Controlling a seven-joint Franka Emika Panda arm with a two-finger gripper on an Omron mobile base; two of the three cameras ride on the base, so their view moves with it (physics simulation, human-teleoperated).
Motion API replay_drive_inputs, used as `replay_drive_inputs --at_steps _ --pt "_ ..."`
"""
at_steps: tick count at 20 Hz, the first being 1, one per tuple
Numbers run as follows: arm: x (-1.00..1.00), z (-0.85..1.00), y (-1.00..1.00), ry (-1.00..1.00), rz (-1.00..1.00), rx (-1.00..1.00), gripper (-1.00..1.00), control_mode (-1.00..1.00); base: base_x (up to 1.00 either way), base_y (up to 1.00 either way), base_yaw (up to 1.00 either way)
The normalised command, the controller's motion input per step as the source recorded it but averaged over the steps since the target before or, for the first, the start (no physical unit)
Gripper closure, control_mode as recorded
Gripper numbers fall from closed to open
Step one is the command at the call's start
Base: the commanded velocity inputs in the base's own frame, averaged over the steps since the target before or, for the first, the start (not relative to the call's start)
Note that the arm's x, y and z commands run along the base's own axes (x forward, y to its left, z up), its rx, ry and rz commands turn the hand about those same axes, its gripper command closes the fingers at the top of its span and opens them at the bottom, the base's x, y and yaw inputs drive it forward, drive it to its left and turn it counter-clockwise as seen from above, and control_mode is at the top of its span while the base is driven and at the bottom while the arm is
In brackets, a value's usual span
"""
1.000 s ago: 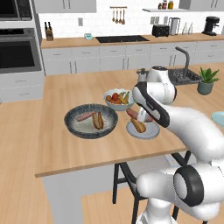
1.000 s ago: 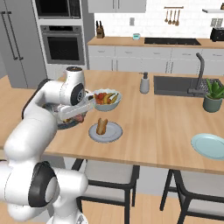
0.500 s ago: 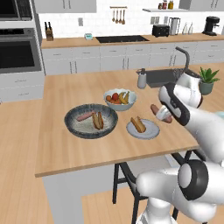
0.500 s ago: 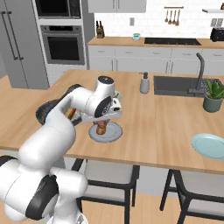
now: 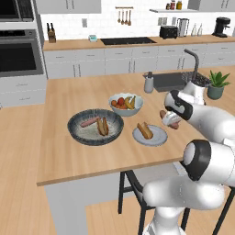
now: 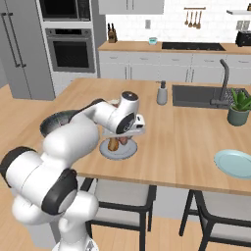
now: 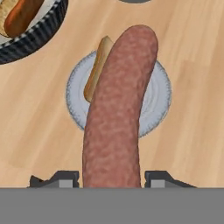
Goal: Place one bun and one sausage from the bowl on each plate.
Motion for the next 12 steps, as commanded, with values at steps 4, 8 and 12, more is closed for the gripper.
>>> replay_drive_inputs --at_steps 4,8,12 --pt "0.66 -0.69 0.0 0.01 0.0 0.0 1.0 -1.0 0.0 0.0 0.0" --pt "0.63 -0.58 0.0 0.06 0.0 0.0 1.0 -1.0 0.0 0.0 0.0" --pt "0.5 -0.43 -0.02 0.09 0.0 0.0 1.0 -1.0 0.0 0.0 0.0"
